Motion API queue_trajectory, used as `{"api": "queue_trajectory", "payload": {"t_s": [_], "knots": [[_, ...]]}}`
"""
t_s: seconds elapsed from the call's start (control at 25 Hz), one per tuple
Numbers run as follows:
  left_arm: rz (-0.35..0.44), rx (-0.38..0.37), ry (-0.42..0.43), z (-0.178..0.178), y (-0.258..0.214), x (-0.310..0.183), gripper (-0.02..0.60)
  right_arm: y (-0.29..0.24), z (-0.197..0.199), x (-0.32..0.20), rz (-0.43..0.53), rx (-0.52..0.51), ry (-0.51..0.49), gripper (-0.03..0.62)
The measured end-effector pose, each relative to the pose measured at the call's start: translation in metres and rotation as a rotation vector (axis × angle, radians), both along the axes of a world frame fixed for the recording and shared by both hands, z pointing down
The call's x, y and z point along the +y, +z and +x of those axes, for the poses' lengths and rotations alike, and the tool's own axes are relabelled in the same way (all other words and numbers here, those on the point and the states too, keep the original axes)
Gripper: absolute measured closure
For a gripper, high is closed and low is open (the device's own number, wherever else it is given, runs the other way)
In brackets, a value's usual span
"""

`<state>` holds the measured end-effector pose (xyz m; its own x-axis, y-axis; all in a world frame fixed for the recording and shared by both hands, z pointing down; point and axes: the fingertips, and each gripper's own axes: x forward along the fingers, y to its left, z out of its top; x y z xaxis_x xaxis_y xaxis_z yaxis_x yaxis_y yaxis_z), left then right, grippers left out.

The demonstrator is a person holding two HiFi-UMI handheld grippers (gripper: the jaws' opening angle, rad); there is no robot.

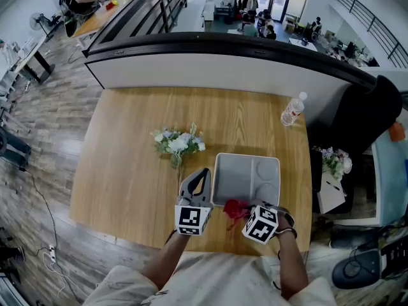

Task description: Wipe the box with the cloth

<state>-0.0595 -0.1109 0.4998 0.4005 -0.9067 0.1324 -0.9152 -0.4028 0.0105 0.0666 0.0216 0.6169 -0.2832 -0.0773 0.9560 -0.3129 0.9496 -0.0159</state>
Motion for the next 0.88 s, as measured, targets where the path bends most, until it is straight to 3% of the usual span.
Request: {"api": "queue_trajectory", "payload": {"t_s": [0.88], "knots": [[-0.002,0.004,-0.008,-0.005,0.002,0.003,0.568,-0.017,-0.006,0.009,-0.031,-0.016,-0.057,0.528]]}}
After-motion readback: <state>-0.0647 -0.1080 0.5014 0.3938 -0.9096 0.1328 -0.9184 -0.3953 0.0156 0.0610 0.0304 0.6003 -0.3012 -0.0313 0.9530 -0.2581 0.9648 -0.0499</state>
